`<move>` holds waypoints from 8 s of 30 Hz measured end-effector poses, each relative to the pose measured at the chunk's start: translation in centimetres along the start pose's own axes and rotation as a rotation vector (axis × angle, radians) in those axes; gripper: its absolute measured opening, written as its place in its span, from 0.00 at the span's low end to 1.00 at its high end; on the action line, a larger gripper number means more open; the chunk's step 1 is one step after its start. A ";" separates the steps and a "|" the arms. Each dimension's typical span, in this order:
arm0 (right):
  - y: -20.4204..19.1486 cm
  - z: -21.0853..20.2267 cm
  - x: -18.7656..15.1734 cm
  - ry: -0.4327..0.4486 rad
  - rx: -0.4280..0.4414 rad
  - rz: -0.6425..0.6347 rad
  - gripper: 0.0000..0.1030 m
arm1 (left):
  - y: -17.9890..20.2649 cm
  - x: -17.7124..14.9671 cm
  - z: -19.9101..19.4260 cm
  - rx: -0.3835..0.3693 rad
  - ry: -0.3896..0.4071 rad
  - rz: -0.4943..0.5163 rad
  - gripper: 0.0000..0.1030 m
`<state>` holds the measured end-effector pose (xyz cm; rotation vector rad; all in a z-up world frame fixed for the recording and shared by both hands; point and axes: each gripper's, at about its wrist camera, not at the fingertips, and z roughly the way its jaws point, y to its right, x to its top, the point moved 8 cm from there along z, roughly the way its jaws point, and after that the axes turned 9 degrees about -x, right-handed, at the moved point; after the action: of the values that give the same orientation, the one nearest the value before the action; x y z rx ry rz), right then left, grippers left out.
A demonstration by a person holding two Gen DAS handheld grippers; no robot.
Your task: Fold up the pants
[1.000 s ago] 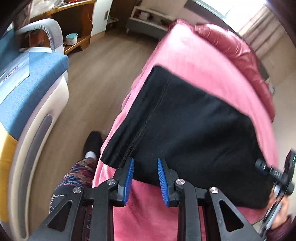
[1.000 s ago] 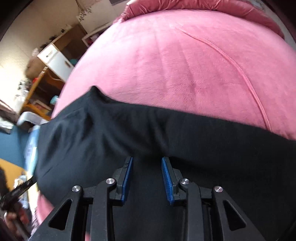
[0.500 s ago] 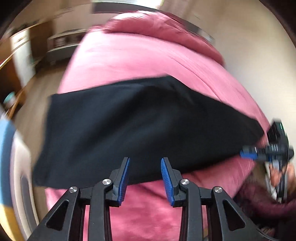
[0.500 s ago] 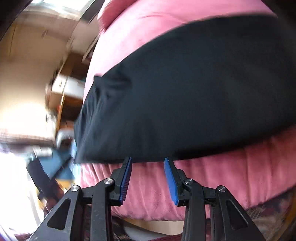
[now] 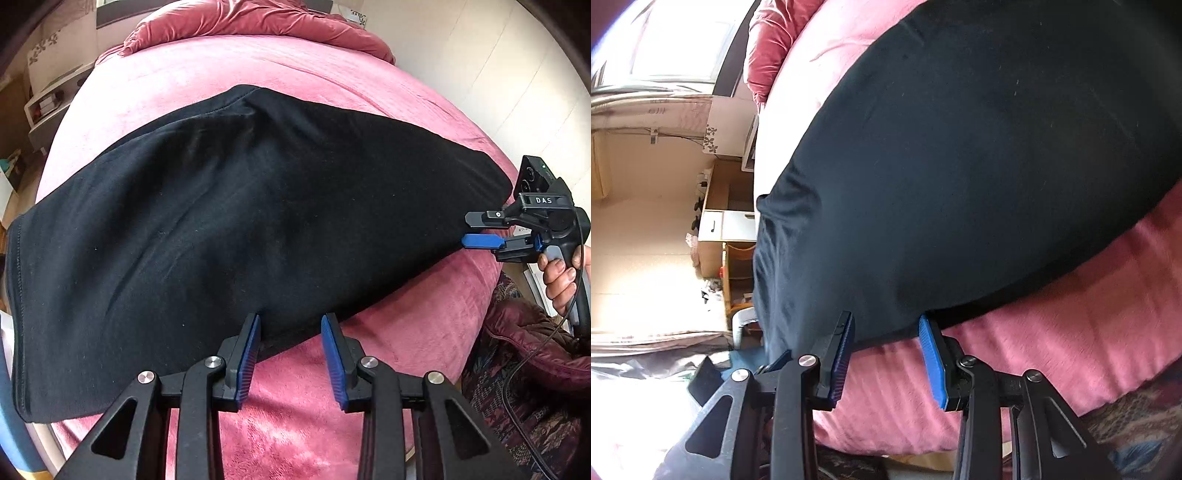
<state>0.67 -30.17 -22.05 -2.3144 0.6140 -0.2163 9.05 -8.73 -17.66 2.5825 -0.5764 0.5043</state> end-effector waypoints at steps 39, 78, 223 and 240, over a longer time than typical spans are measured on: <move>17.8 -17.0 6.6 0.488 -0.241 0.303 0.17 | -1.8 2.1 -6.2 -0.123 0.162 -0.218 0.23; 24.7 -22.8 15.7 0.656 -0.255 0.451 0.54 | -0.4 4.8 -0.8 0.039 0.029 -0.190 0.28; -7.8 2.8 14.7 0.331 -0.657 -0.659 0.59 | -3.4 2.0 -2.3 -0.119 0.161 -0.585 0.32; -11.0 -0.3 6.8 0.381 -0.558 -0.657 0.75 | -20.9 -17.0 -16.9 -0.037 0.535 -1.364 0.33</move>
<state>10.51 -26.74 -14.37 -2.9884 0.0525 -0.9048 0.34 21.88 -18.03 2.0150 1.2416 0.5769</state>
